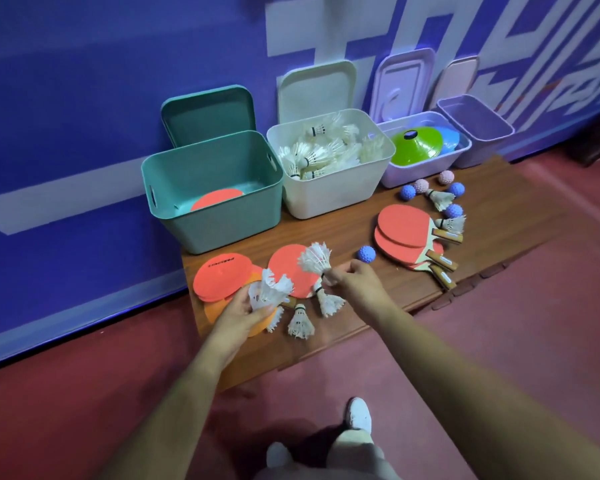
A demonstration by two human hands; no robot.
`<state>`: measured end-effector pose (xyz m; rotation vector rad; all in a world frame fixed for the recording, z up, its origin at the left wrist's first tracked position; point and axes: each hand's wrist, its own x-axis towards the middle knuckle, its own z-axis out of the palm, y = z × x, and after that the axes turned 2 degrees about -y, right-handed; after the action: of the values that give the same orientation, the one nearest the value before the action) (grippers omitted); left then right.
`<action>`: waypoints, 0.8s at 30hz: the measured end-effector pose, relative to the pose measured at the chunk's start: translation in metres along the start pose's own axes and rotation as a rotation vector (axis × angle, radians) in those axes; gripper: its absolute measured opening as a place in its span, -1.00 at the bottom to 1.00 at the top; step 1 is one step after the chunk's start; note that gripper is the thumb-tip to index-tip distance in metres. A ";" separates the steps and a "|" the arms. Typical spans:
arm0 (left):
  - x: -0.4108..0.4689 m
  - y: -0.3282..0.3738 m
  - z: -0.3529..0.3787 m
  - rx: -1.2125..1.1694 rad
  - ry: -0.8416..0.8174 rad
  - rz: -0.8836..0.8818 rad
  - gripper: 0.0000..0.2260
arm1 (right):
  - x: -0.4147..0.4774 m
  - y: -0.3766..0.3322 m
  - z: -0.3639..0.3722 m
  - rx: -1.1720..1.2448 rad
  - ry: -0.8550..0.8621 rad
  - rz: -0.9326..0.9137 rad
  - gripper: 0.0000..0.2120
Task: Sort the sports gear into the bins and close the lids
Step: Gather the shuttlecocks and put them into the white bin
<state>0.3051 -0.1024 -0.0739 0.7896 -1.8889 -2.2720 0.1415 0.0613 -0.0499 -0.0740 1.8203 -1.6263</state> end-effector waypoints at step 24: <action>0.009 0.011 0.005 0.015 -0.095 -0.037 -0.61 | -0.013 -0.003 0.044 -0.763 -0.366 -0.233 -0.79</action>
<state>0.2920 -0.1042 -0.0658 0.7376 -1.9494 -2.3598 0.1731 0.0290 -0.0411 -0.8847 2.0717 -0.8826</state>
